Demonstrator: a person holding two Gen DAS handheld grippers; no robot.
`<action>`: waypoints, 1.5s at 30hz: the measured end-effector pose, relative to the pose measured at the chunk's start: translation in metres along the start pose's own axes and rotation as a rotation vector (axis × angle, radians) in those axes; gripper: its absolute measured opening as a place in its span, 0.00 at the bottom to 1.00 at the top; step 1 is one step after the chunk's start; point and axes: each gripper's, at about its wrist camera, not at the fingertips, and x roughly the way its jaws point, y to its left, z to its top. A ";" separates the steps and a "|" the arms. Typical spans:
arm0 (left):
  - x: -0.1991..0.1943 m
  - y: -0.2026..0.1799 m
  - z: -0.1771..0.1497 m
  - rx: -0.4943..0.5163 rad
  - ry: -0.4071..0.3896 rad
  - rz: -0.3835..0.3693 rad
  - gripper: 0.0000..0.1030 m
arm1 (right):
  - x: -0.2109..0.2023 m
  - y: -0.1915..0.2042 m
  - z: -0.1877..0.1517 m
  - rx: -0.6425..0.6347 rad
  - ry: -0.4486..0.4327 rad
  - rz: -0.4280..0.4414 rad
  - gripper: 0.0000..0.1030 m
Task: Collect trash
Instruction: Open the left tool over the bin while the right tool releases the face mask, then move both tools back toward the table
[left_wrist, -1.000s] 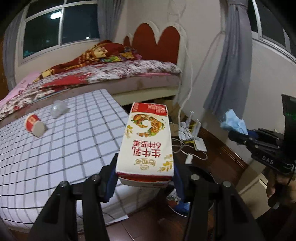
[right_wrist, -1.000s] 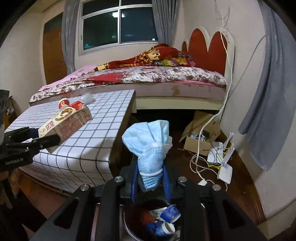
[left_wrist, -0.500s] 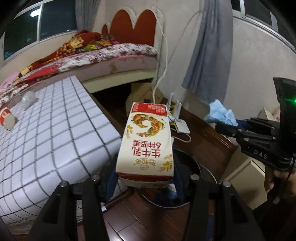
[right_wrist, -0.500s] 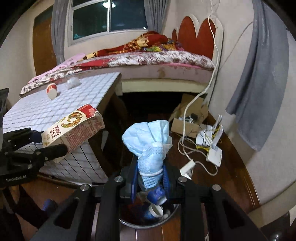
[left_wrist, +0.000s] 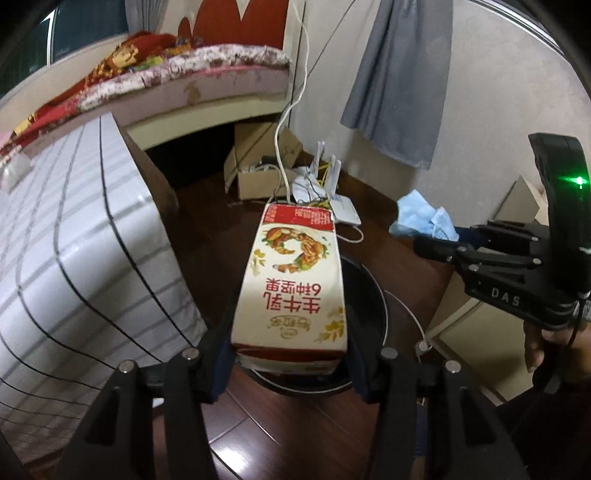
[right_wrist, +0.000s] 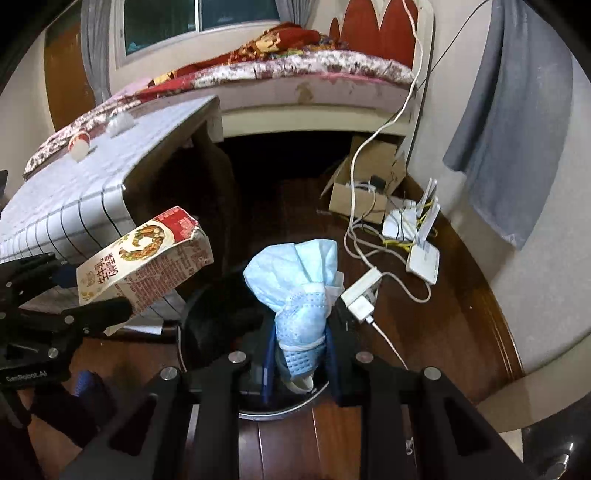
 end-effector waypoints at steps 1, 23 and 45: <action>0.004 0.000 -0.002 -0.006 0.010 -0.001 0.51 | 0.005 0.000 -0.002 -0.003 0.013 0.003 0.24; 0.056 0.028 -0.023 -0.110 0.115 0.097 0.99 | 0.100 -0.001 -0.020 -0.047 0.209 -0.058 0.99; 0.049 0.029 -0.028 -0.096 0.098 0.167 0.99 | 0.083 0.012 -0.018 -0.072 0.165 -0.082 0.99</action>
